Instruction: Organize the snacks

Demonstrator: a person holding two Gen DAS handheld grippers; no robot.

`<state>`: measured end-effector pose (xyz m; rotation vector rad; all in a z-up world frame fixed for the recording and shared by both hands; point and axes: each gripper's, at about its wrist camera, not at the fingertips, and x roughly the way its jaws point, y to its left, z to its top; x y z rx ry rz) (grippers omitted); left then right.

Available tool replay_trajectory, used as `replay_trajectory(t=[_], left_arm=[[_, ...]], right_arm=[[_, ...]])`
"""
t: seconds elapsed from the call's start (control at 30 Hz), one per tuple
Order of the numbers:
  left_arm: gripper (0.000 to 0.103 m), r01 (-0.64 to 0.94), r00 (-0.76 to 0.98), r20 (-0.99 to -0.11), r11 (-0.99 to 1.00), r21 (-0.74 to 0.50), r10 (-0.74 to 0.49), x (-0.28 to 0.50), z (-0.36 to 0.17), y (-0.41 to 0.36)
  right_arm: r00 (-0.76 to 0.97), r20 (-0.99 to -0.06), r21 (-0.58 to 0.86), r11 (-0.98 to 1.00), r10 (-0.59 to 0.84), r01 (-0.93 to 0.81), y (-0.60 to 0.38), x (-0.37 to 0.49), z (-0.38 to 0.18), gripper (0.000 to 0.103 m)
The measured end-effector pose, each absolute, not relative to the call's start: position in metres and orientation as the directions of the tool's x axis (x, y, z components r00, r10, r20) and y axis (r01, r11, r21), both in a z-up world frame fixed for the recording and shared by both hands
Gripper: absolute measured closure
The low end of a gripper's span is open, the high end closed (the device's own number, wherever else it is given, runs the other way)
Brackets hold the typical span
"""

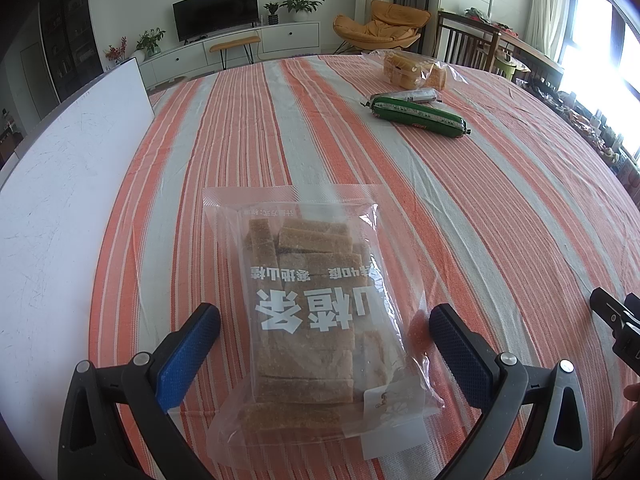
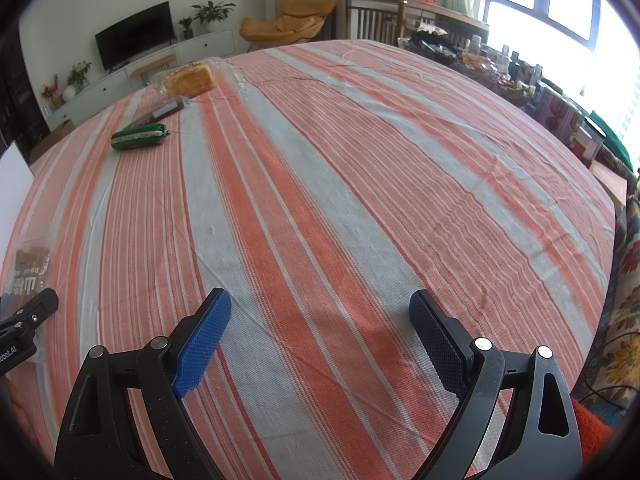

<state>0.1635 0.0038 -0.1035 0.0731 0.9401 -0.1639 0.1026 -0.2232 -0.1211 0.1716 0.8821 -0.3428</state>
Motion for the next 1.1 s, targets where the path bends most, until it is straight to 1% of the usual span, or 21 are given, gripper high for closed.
replay_trajectory(t=[0.1, 0.2, 0.23, 0.3, 0.33, 0.47, 0.53, 0.57, 0.7, 0.83, 0.87, 0.9, 0.93, 0.97, 1.03, 1.1], left_arm=[[0.000, 0.172, 0.578, -0.809, 0.985, -0.009, -0.108, 0.163, -0.104, 0.004], [0.000, 0.172, 0.578, -0.809, 0.985, -0.009, -0.108, 0.164, -0.104, 0.004], [0.000, 0.172, 0.578, -0.808, 0.985, -0.009, -0.108, 0.164, -0.104, 0.004], [0.000, 0.172, 0.578, -0.809, 0.985, -0.009, -0.108, 0.163, -0.104, 0.004], [0.000, 0.172, 0.578, -0.809, 0.985, -0.009, -0.108, 0.164, -0.104, 0.004], [0.000, 0.172, 0.578, -0.808, 0.985, -0.009, -0.108, 0.163, -0.104, 0.004], [0.000, 0.172, 0.578, -0.808, 0.985, -0.009, -0.108, 0.164, -0.104, 0.004], [0.000, 0.172, 0.578, -0.808, 0.985, -0.009, -0.109, 0.163, -0.104, 0.004], [0.000, 0.171, 0.579, -0.808, 0.985, -0.010, -0.109, 0.164, -0.104, 0.004], [0.000, 0.171, 0.579, -0.808, 0.985, -0.010, -0.109, 0.164, -0.104, 0.004], [0.000, 0.171, 0.579, -0.808, 0.985, -0.010, -0.109, 0.164, -0.104, 0.004], [0.000, 0.171, 0.579, -0.808, 0.985, -0.010, -0.109, 0.164, -0.104, 0.004], [0.000, 0.171, 0.579, -0.808, 0.985, -0.010, -0.109, 0.164, -0.104, 0.004], [0.000, 0.171, 0.579, -0.808, 0.985, -0.010, -0.109, 0.164, -0.104, 0.004], [0.000, 0.171, 0.579, -0.808, 0.985, -0.010, -0.109, 0.164, -0.104, 0.004], [0.000, 0.171, 0.579, -0.808, 0.985, -0.010, -0.109, 0.164, -0.104, 0.004]], right_arm=[[0.599, -0.779, 0.042, 0.938, -0.185, 0.345, -0.226, 0.100, -0.119, 0.010], [0.649, -0.758, 0.171, 0.943, -0.059, 0.285, -0.234, 0.096, -0.106, 0.012], [0.672, -0.739, 0.183, 0.949, -0.040, 0.258, -0.236, 0.099, -0.099, 0.012], [0.705, -0.709, 0.148, 0.974, -0.018, 0.174, -0.234, 0.115, -0.083, 0.012], [0.708, -0.706, 0.136, 0.984, 0.015, 0.115, -0.232, 0.130, -0.077, 0.012], [0.671, -0.719, 0.115, 0.983, 0.181, -0.142, -0.216, 0.202, -0.060, 0.012], [0.617, -0.752, 0.097, 0.964, 0.234, -0.248, -0.199, 0.241, -0.060, 0.012], [0.586, -0.773, 0.080, 0.954, 0.243, -0.290, -0.189, 0.260, -0.062, 0.013], [0.526, -0.823, -0.011, 0.919, 0.215, -0.394, -0.147, 0.316, -0.077, 0.014], [0.462, -0.864, -0.034, 0.893, 0.199, -0.449, -0.118, 0.349, -0.097, 0.015], [0.453, -0.869, -0.035, 0.887, 0.201, -0.461, -0.113, 0.353, -0.100, 0.020], [0.432, -0.878, -0.024, 0.883, 0.206, -0.469, -0.109, 0.355, -0.104, 0.030], [0.408, -0.892, -0.021, 0.885, 0.194, -0.466, -0.107, 0.358, -0.107, 0.057], [0.384, -0.905, -0.016, 0.888, 0.183, -0.460, -0.109, 0.359, -0.110, 0.073], [0.363, -0.908, 0.027, 0.895, 0.208, -0.446, -0.116, 0.352, -0.107, 0.079], [0.354, -0.911, 0.045, 0.906, 0.209, -0.421, -0.122, 0.336, -0.107, 0.079]])
